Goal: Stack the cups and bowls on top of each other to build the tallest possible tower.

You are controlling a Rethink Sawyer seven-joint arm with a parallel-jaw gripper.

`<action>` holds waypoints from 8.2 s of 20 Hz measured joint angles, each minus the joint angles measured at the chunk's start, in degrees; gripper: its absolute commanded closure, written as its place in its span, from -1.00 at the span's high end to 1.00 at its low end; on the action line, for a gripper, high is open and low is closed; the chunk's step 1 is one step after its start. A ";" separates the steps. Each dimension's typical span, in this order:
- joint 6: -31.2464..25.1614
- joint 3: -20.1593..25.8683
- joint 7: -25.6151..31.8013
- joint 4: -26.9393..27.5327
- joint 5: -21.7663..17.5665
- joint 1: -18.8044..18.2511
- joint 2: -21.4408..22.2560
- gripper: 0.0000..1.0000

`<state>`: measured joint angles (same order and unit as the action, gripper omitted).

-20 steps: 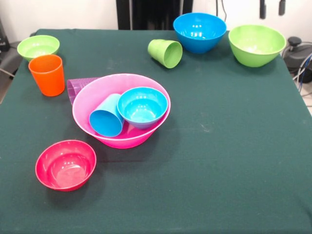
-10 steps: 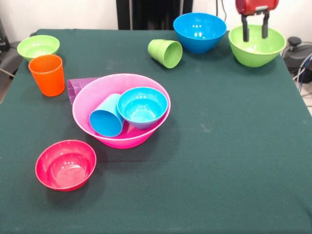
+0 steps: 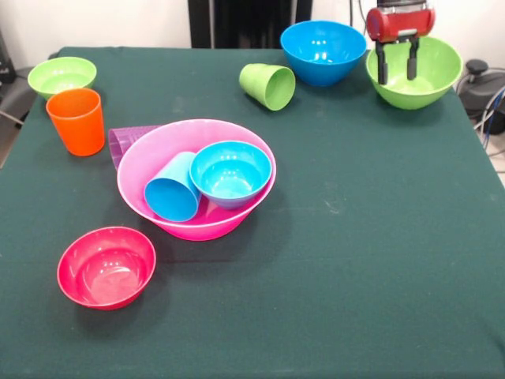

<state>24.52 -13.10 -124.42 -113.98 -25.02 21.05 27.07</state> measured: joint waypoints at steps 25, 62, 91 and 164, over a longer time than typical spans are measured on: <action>-6.50 -3.06 0.00 4.70 -4.74 2.24 2.72 1.00; 5.08 -11.96 0.00 7.57 0.55 9.44 -10.56 1.00; 1.25 -9.60 0.00 7.64 -4.84 5.04 -3.55 1.00; 22.93 9.67 -7.59 11.55 -12.27 -23.92 -8.39 -1.00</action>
<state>47.44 -3.43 -132.02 -102.43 -37.29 -2.87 18.69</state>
